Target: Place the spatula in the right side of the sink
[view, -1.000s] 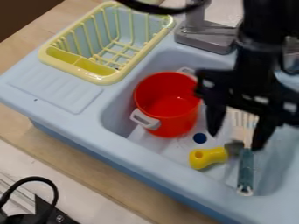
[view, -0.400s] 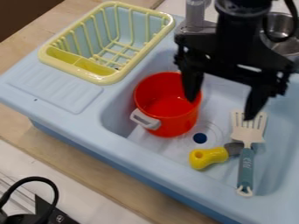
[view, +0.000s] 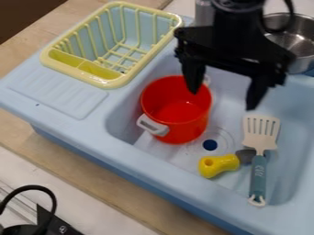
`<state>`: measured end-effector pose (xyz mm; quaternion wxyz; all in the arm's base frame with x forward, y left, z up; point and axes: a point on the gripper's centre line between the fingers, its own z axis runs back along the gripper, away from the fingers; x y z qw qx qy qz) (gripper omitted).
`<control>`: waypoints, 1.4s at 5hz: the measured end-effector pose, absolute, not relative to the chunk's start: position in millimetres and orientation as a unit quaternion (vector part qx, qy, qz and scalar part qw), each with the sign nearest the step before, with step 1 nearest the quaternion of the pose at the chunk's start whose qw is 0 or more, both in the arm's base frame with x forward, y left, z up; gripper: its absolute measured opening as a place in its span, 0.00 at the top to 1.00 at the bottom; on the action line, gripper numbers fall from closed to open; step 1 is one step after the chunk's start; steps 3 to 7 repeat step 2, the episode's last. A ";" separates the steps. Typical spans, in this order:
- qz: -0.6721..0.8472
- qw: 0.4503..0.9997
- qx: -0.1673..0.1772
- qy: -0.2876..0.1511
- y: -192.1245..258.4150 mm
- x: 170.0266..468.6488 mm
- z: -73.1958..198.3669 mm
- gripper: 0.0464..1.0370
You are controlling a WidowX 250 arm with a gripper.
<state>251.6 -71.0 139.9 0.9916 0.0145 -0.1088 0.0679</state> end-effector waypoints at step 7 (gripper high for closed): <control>0.095 0.985 0.020 -0.140 -45.3 275.5 156.7 0.03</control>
